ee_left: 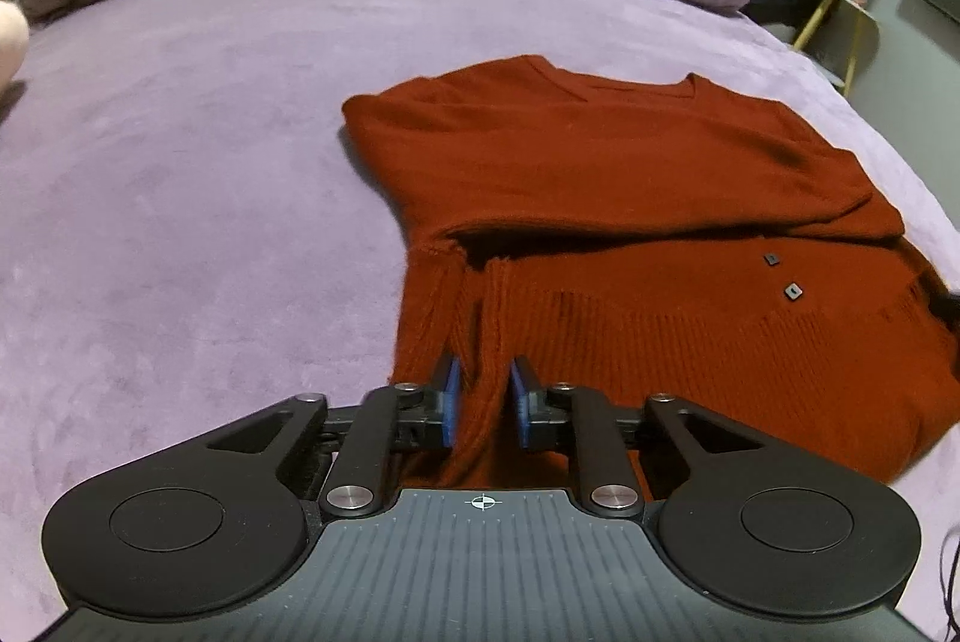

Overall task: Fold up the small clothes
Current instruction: 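Grasp the folded cardigan edge with both grippers and lift it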

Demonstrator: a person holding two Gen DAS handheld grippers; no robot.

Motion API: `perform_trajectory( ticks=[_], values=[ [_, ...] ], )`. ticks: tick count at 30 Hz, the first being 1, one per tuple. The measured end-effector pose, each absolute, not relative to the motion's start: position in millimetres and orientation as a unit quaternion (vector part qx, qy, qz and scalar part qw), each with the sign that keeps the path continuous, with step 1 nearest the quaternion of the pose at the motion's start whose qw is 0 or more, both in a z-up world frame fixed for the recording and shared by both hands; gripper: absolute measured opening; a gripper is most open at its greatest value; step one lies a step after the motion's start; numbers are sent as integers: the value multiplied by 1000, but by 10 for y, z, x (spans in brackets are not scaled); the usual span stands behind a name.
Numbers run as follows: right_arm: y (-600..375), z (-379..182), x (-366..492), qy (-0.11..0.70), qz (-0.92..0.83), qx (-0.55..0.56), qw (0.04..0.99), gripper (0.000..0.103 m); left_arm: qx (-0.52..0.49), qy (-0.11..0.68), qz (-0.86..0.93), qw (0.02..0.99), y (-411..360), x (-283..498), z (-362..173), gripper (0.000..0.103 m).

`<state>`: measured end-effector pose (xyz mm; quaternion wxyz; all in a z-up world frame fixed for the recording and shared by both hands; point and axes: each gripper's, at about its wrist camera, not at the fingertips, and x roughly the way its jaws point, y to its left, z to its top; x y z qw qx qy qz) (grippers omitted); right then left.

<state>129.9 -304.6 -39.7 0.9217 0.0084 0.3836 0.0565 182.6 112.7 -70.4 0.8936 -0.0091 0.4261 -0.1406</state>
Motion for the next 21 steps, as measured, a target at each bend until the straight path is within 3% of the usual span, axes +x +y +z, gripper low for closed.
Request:
perform_trajectory(
  ticks=[10,13,18,19,21],
  values=[
    [-3175,224,1642,265,42,69,961,7,-113,300,-128,938,1314,2108,16,8],
    [-3217,102,2007,277,22,77,957,7,-110,319,-113,935,1229,2430,-131,8],
    [-3247,-348,2497,362,17,85,928,8,-95,385,-102,912,1079,2736,-546,9],
    [-3251,-386,2513,367,18,81,927,9,-96,390,-104,910,1104,2733,-585,11],
    [-3280,-404,2498,372,26,83,924,12,-100,397,-117,905,1170,2679,-651,28]
  ],
)
